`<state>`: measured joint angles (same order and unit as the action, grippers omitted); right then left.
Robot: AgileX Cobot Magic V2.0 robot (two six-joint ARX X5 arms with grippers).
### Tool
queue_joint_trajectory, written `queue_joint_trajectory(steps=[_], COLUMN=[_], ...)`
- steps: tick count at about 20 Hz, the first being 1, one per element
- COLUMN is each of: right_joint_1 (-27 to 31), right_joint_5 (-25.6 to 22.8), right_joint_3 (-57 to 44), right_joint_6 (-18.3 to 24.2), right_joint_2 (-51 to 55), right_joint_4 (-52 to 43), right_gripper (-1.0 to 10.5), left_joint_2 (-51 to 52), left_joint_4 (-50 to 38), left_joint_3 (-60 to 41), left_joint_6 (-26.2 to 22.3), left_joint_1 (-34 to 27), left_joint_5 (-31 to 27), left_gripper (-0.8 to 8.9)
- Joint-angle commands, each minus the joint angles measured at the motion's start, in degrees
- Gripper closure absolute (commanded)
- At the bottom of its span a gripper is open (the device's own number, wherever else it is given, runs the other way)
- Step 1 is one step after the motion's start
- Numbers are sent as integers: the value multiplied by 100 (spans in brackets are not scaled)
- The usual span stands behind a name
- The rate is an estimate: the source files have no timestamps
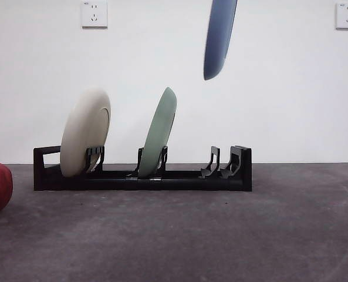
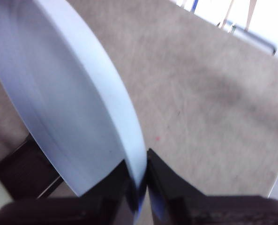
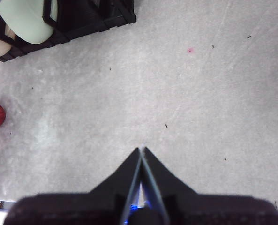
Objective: Take the blue plate from the plate rack,put the plate on the table,take the apple from the table,put the apple in the plate
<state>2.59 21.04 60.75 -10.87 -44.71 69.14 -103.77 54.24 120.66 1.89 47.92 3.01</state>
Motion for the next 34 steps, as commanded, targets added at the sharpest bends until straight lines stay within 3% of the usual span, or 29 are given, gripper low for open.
queue_joint_trajectory(steps=[1, 6, 9, 12, 14, 17, 21, 24, 29, 34], right_joint_1=[4, 4, 4, 4, 4, 4, 4, 4, 4, 4], right_joint_5=[-4, -4, -4, -4, -4, 0, 52, 63, 66, 63], right_joint_3=[26, 26, 26, 26, 26, 26, 26, 26, 26, 26], right_joint_6=[57, 57, 57, 57, 55, 28, -13, -13, -9, 26], right_joint_2=[9, 9, 9, 9, 9, 9, 13, 37, 37, 35], right_joint_4=[-31, -35, -33, -48, -52, -48, 22, 70, 83, 81], right_gripper=[946, 946, 946, 946, 946, 946, 946, 946, 946, 946], left_joint_2=[173, 297, 297, 400, 673, 1213, 1768, 1523, 516, -229], left_joint_4=[138, 1464, 1875, 2135, 2131, 1827, 35, -385, -732, -883], left_joint_3=[-13, -13, -15, -184, -645, -2092, -4332, -5228, -5755, -5755], left_joint_6=[-321, -813, -811, -763, -570, -302, -619, -883, -1285, -1362], left_joint_1=[144, 527, 660, 979, 1250, 1755, 1950, 1952, 1902, 1930], left_joint_5=[-245, -1672, -1928, -2581, -2706, -3718, -3279, -3106, -3112, -2944], left_gripper=[822, 822, 822, 822, 822, 822, 822, 822, 822, 822])
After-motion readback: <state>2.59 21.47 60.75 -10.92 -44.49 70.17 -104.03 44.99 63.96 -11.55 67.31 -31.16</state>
